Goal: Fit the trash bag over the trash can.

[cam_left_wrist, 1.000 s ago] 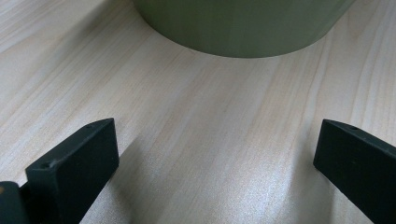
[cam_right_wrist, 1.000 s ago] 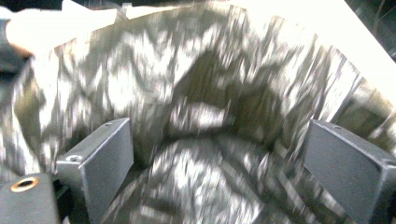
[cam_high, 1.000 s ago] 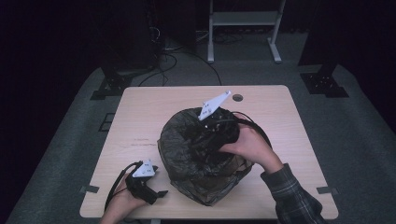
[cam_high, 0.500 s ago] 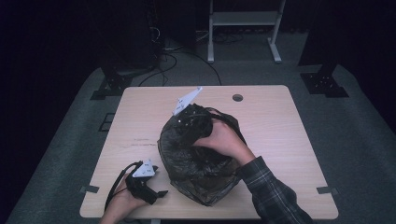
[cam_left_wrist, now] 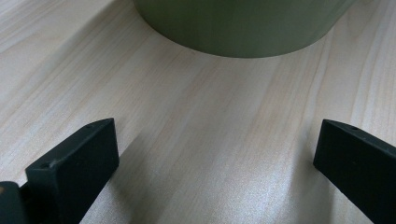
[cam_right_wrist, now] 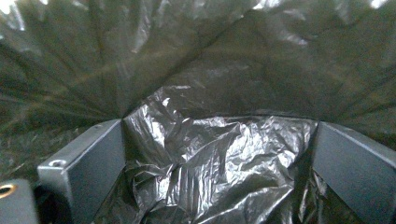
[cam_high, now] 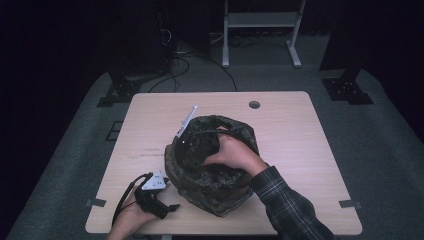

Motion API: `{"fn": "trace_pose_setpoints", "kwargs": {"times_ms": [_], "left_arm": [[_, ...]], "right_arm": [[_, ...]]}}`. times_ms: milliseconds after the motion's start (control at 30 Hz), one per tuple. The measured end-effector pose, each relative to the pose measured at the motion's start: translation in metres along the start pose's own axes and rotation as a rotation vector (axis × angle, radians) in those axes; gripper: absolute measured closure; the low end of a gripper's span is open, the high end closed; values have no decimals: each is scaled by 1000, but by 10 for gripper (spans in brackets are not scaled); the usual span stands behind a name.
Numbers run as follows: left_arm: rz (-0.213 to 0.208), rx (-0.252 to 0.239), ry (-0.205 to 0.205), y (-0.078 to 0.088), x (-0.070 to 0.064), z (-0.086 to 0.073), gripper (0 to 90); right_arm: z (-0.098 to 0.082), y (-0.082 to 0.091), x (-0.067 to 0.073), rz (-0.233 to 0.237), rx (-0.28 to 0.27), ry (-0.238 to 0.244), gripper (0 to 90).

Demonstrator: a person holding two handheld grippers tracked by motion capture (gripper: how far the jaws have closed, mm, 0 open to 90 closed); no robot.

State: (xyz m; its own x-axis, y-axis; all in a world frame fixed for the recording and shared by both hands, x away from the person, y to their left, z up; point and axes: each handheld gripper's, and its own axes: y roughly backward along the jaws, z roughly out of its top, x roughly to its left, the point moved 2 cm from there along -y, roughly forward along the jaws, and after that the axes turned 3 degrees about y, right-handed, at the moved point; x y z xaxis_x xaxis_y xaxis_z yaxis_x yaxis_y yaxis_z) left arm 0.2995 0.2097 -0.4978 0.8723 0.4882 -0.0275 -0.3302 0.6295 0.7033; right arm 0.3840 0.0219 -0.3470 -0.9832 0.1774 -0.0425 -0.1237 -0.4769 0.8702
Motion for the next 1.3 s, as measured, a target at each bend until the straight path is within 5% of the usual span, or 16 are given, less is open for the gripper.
{"fn": "trace_pose_setpoints", "kwargs": {"times_ms": [133, 267, 567, 833, 1300], "left_arm": [[0, 0, 0, 0, 0, 0, 0], [0, 1, 0, 0, 0, 0, 0], [0, 0, 0, 0, 0, 0, 0], [0, -1, 1, 0, 0, 0, 0], [0, -1, 1, 0, 0, 0, 0]], "right_arm": [[-1, 0, 0, -12, 10, 0, 21], [2, 12, 2, -40, -63, 3, 21], [-4, 52, 3, -20, -204, -13, 18], [-29, 88, 10, -63, -319, -48, 18], [-90, 119, 26, -116, -406, -79, 18]]}}
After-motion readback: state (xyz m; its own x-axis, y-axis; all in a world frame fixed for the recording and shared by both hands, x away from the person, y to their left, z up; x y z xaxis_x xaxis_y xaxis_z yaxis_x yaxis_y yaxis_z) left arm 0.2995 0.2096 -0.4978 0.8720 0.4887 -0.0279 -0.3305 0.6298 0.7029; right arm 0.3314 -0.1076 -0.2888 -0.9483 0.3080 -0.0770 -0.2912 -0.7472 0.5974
